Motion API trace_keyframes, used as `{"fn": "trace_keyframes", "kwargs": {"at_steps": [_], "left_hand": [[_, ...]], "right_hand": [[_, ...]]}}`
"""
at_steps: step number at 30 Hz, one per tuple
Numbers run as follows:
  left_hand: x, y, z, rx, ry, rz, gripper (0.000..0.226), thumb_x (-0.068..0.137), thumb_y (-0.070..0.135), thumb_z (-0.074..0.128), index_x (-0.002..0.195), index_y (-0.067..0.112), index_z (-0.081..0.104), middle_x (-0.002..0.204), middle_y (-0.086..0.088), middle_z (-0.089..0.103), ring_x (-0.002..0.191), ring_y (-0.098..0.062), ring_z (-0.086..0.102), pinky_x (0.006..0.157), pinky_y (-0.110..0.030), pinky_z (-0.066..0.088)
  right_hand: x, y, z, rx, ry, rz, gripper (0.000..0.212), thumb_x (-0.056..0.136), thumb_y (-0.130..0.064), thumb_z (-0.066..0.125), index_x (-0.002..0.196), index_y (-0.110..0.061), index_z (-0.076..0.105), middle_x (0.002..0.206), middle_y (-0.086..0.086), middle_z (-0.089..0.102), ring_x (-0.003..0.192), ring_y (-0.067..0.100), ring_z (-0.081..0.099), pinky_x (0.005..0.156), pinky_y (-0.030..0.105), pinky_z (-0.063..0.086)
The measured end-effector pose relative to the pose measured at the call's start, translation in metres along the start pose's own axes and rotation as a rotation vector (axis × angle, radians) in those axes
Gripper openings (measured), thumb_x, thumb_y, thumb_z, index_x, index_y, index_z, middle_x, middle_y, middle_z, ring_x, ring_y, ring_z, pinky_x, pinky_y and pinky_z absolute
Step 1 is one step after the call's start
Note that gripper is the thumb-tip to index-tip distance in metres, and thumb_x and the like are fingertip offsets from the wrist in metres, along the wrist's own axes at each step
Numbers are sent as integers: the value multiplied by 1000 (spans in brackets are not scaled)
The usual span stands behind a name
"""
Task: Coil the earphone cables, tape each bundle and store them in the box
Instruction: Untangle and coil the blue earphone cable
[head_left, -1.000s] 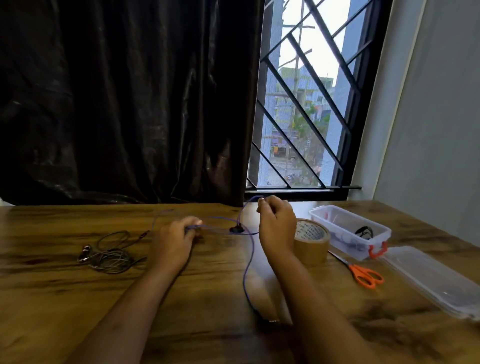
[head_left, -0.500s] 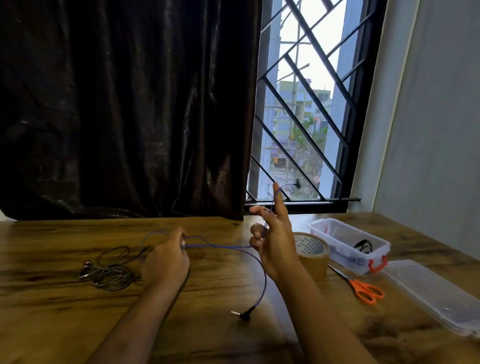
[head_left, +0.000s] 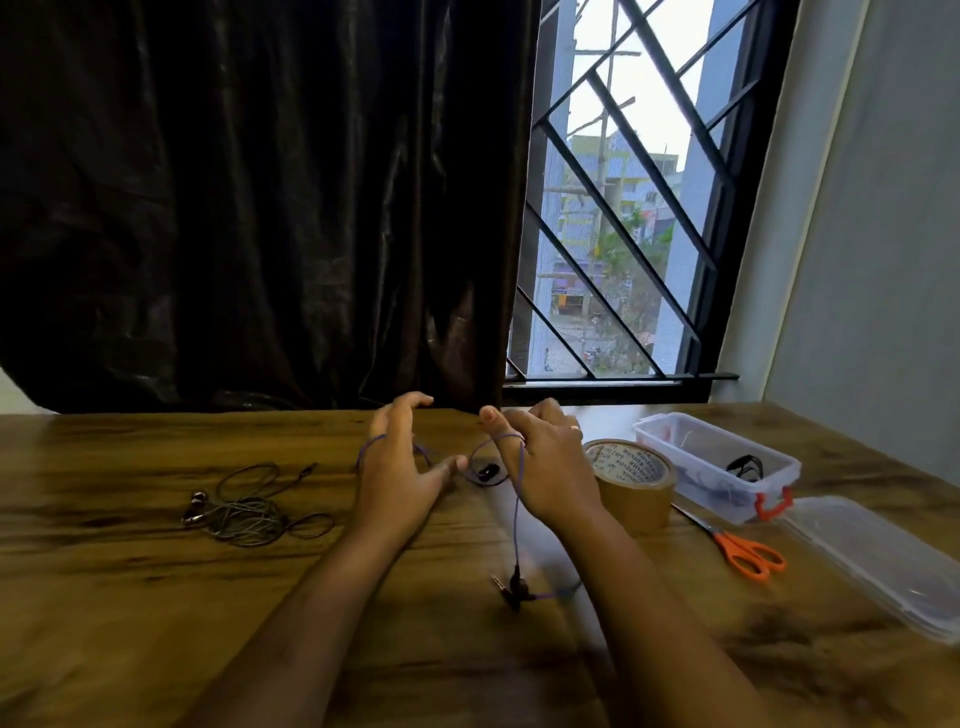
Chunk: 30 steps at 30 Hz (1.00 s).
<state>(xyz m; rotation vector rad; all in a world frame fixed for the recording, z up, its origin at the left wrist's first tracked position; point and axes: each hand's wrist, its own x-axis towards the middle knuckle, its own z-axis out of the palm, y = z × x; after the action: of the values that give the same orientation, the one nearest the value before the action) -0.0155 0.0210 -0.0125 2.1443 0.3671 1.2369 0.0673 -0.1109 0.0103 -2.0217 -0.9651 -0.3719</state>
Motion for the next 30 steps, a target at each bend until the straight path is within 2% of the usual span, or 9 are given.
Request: {"fn": "trace_keyframes", "kwargs": {"at_steps": [3, 5, 7, 9, 13, 18, 23, 26, 30], "left_hand": [[2, 0, -2, -166, -30, -168, 46, 82, 2, 66, 118, 25, 48, 112, 0, 53, 98, -13, 51, 77, -25, 44], [5, 4, -6, -453, -54, -336, 38, 87, -6, 55, 108, 25, 51, 106, -3, 60, 96, -15, 55, 79, -25, 46], [8, 12, -11, -785, -79, -497, 32, 91, -8, 47, 102, 22, 55, 99, -2, 64, 97, -16, 59, 79, -28, 47], [11, 16, -15, -953, -76, -549, 29, 94, -6, 42, 97, 18, 57, 96, -2, 64, 93, -15, 60, 75, -29, 50], [13, 17, -16, -1070, -45, -615, 28, 95, -4, 39, 100, 17, 57, 99, -6, 63, 88, -18, 62, 75, -36, 52], [9, 22, -19, -1158, -73, -703, 26, 98, -1, 35, 105, 13, 55, 89, -7, 67, 75, -19, 68, 53, -27, 58], [15, 13, -20, -1279, 54, -748, 11, 97, 8, 44, 97, 15, 52, 98, -9, 60, 87, -24, 63, 62, -31, 59], [14, 9, -19, -925, -22, -752, 14, 96, 24, 49, 106, 14, 50, 94, -8, 61, 78, -22, 64, 60, -32, 58], [3, -6, -22, 443, 92, -141, 36, 94, 47, 43, 110, 18, 57, 53, 4, 49, 43, -16, 48, 38, -23, 31]], "right_hand": [[-2, -10, -11, 3, -68, 169, 80, 78, -77, 11, 95, -21, 67, 95, 4, 59, 98, 25, 56, 82, 38, 47], [1, -11, -14, 109, -100, 227, 84, 77, -79, 13, 86, -14, 67, 73, 2, 61, 78, 20, 61, 78, 33, 49], [2, -11, -11, 361, -109, 260, 76, 86, -69, 27, 82, -4, 67, 49, -4, 56, 51, 8, 56, 57, 20, 47], [2, -12, -5, 669, -97, 244, 60, 93, -52, 42, 83, 3, 65, 47, -4, 57, 38, 6, 50, 40, 15, 38], [3, -16, 0, 881, -192, -51, 11, 94, -4, 53, 97, -2, 63, 83, 1, 68, 65, 2, 63, 58, 14, 48], [-6, -24, -2, 848, -648, -69, 29, 88, 14, 49, 90, -9, 65, 86, -1, 69, 75, 3, 65, 72, 17, 53], [-4, -21, 0, 746, -486, 171, 34, 86, 15, 47, 94, -9, 70, 77, 3, 67, 65, 2, 63, 64, 15, 51], [-1, -11, -1, 857, -293, 274, 29, 89, 8, 48, 98, -8, 71, 82, 3, 69, 72, 7, 64, 65, 19, 51], [3, -7, -1, 916, -64, 245, 22, 92, -2, 53, 82, -7, 72, 80, 9, 69, 75, 15, 66, 68, 27, 53]]}}
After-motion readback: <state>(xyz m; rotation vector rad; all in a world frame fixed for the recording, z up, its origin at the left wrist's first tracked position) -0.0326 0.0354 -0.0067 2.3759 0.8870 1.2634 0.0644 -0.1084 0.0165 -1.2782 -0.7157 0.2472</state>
